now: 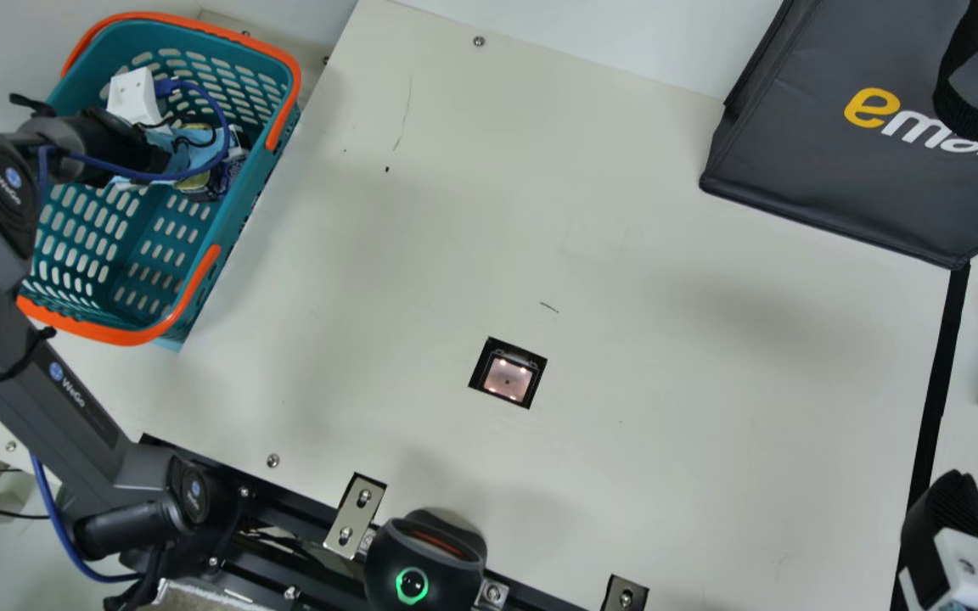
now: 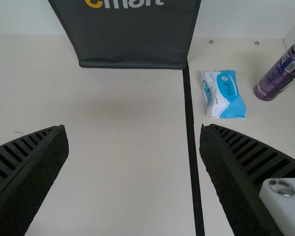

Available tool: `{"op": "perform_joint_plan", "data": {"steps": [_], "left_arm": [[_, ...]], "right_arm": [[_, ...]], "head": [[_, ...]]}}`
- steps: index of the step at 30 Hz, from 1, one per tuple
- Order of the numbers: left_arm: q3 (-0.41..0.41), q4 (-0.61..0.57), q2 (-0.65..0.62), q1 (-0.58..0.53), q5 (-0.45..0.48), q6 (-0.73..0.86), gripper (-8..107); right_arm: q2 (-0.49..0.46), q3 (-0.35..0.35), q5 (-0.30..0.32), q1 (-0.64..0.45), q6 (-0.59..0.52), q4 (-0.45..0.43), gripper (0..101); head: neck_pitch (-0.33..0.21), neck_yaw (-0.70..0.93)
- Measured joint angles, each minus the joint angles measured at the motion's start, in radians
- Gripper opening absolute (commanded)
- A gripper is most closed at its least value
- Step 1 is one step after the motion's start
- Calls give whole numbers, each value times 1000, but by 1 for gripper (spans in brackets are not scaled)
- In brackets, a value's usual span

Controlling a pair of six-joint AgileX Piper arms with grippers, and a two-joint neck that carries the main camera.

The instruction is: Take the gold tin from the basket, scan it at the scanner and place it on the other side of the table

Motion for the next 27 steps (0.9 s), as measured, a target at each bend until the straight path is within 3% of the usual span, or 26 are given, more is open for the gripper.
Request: {"op": "perform_joint_plan", "data": {"steps": [6,16,27], "left_arm": [[-6,-14,8,2,18,13,90],[-24,62,25,10,18,-35,90],[-44,140,34,17,29,-103,17]], "right_arm": [[0,0,0,0,0,0,95],[0,0,-1,0,0,0,95],[0,0,-1,0,0,0,95]], "head": [[0,0],[0,-2],[0,0]]}}
